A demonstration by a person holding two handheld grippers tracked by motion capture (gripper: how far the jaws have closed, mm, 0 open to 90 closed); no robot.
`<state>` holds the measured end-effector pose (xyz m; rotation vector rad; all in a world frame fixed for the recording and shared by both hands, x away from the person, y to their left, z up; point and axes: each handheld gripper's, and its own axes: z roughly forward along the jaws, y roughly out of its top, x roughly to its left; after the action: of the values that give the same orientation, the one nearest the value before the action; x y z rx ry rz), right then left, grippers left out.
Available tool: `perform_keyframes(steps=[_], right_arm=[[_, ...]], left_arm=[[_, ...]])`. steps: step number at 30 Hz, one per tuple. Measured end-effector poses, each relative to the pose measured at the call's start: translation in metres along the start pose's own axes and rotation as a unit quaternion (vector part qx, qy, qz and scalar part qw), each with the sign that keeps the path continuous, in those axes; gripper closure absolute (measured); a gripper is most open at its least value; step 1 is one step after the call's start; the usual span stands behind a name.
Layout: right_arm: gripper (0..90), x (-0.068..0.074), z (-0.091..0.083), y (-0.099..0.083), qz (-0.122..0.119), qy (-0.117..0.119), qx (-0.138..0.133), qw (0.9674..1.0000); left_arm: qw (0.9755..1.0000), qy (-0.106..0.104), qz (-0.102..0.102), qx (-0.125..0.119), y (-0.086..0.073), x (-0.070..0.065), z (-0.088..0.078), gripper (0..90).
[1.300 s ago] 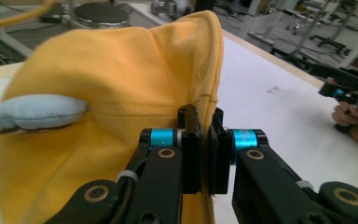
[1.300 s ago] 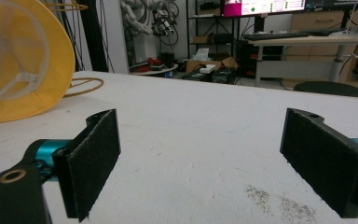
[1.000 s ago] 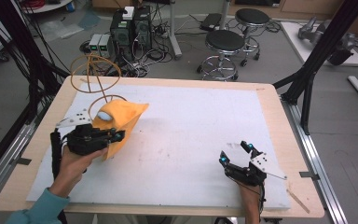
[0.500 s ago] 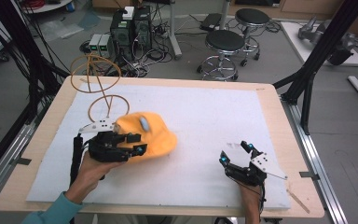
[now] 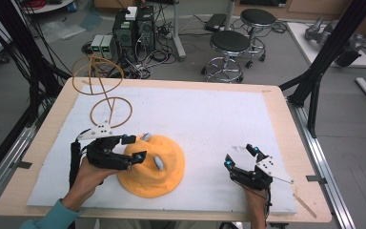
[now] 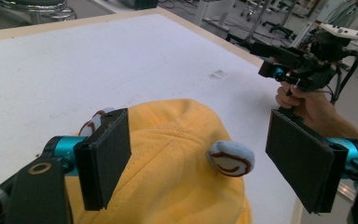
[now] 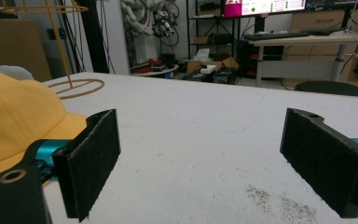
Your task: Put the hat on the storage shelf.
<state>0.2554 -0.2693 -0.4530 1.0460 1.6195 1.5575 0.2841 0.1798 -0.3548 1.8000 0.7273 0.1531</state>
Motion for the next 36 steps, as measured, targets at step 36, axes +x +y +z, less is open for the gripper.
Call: perform_keyframes(steps=[36], right_arm=[[11.0, 0.0, -0.001, 0.0, 0.003, 0.003, 0.0, 1.0]], left_arm=[[0.9928, 0.076, 0.053, 0.075, -0.029, 0.025, 0.007, 15.6]])
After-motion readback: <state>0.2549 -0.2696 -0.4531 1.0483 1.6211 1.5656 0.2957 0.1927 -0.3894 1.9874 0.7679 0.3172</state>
